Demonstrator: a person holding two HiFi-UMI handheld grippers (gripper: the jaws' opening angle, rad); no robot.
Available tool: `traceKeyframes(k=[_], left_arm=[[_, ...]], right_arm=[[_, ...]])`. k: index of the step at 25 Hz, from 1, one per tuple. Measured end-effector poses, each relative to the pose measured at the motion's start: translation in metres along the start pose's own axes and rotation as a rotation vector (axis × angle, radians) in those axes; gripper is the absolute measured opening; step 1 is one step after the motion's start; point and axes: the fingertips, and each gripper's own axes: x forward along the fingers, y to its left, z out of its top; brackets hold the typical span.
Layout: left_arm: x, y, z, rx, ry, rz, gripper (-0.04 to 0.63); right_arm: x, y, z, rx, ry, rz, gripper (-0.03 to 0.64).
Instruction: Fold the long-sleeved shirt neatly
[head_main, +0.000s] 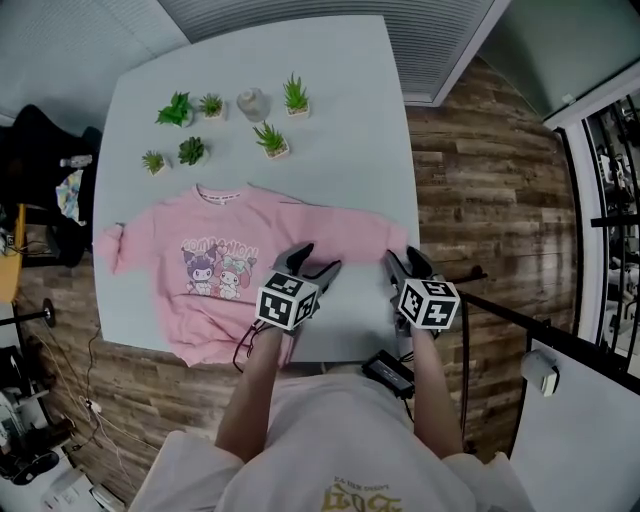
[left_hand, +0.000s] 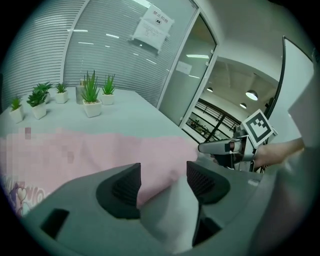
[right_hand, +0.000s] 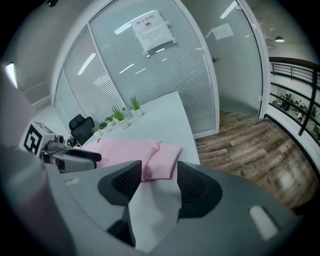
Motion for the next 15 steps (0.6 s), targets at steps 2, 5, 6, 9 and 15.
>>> traceKeyframes(k=[2,5,6,9,15], left_arm=[[0.0027,0.0010,-0.0037,-0.003,0.015,0.004,0.288],[0.0064,0.0018,-0.0078,-0.002,0.031,0.010,0.288],[0.0077,0.0020,-0.0086,0.001,0.033,0.009,0.288],[0.0102,0.0015,-0.0106,0.017,0.044,0.003,0.288],[0.0073,-0.0026,-0.0081,0.023,0.032,-0.002,0.281]], right_arm=[[0.0021,0.0011,-0.0003,-0.004,0.006,0.002,0.222],[0.0036,-0.0013,-0.0017,-0.019,0.018,-0.013,0.182],[0.0042,-0.0025,-0.0027,-0.028,0.024,-0.021,0.161],[0.0056,-0.0038,-0.0045,-0.046,0.045,-0.026,0.096],[0.0036,-0.0057,-0.0062,-0.028,0.055,-0.024,0.034]])
